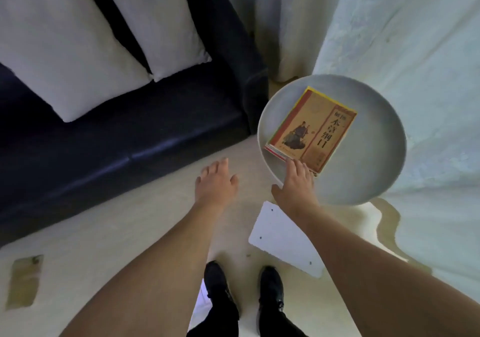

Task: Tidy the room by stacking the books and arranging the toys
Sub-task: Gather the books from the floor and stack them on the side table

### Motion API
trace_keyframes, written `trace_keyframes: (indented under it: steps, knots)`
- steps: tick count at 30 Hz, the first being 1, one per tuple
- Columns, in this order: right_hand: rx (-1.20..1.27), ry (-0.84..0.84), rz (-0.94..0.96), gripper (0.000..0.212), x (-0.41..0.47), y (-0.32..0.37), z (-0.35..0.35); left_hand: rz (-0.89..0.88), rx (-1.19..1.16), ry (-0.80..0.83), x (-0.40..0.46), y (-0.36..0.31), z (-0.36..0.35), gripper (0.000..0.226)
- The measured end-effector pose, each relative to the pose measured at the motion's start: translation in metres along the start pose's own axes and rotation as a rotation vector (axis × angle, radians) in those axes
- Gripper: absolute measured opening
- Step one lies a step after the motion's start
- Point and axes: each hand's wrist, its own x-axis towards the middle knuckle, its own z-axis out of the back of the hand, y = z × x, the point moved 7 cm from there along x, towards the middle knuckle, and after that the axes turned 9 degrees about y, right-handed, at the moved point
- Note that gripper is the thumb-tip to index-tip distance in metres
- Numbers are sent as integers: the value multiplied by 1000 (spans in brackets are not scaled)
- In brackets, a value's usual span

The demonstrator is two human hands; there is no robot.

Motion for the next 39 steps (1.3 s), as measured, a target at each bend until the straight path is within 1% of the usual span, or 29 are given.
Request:
trace_keyframes:
  steps: [3, 5, 8, 11, 14, 15, 18, 24, 27, 34, 39]
  knots:
    - [-106, 78, 82, 78, -11, 37, -35, 77, -48, -37, -32, 59, -1, 59]
    - [-168, 148, 152, 78, -19, 68, -70, 153, -84, -34, -55, 109, -15, 59]
    - [-259, 226, 264, 78, -36, 111, -126, 284, -166, -4, -92, 180, -47, 60]
    - [-331, 307, 319, 79, -58, 142, -174, 384, -244, 18, -127, 235, -82, 62]
    - [-400, 369, 386, 79, -85, 169, -221, 471, -319, 19, -165, 283, -114, 62]
    - [-441, 398, 425, 79, -102, 181, -247, 512, -363, 15, -188, 307, -132, 61]
    - [-524, 460, 495, 79, -136, 200, -298, 584, -442, 19, -233, 346, -167, 61]
    - [-649, 569, 626, 79, -210, 233, -387, 738, -567, -6, -319, 414, -231, 58]
    - [-716, 614, 685, 78, -248, 243, -430, 801, -665, -28, -360, 440, -268, 57]
    - [-880, 726, 765, 76, -319, 247, -511, 924, -874, -46, -433, 477, -353, 57]
    - [-991, 806, 796, 73, -358, 240, -558, 1013, -1014, -64, -474, 488, -407, 55]
